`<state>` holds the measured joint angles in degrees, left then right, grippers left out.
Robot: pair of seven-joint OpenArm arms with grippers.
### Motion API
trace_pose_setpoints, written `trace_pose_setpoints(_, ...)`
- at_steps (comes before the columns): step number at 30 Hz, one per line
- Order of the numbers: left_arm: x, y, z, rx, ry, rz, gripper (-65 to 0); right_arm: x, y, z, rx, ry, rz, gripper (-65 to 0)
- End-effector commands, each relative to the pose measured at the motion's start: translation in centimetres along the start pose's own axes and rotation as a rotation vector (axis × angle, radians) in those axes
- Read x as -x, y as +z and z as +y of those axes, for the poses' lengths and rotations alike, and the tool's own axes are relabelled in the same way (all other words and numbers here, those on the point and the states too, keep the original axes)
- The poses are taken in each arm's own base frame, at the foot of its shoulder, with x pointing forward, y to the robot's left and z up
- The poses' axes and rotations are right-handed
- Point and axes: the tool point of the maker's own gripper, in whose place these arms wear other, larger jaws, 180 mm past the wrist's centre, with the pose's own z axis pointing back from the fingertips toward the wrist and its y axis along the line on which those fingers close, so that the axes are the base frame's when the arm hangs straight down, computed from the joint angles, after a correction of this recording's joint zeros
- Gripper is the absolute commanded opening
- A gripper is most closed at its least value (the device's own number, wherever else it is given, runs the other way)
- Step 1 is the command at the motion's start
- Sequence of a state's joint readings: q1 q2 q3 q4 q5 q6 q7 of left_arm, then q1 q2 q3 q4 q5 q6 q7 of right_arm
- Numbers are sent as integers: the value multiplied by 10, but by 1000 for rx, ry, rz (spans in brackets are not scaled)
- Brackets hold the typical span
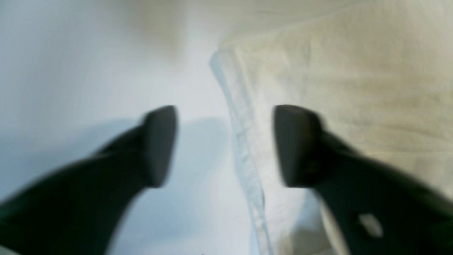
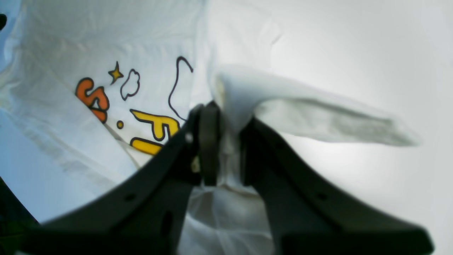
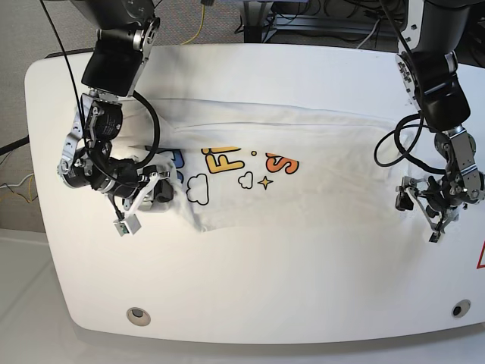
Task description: Fold the T-shirt properly
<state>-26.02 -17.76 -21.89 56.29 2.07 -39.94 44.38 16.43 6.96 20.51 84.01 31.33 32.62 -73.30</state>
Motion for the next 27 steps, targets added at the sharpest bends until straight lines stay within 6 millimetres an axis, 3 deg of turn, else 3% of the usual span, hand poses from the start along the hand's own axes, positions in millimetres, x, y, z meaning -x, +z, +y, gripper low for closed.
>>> trace_pose_setpoints(1, -25, 15, 20, -35, 31, -84, -106, -22, 7, 3, -4, 28, -64, -564)
trace_pose_setpoints(9, -27, 17, 23, -31, 62, -105, -100, -14, 5, 2, -4, 20, -50, -564)
trace_pose_setpoints(12, -28, 11, 11, 15, 93, -126, -100, -12, 5, 2, -4, 19, -47, -564)
trace_pose_setpoints(27, 8, -27, -27, 192, 297, -116, -100, -11, 6, 1, -2, 19, -43, -564)
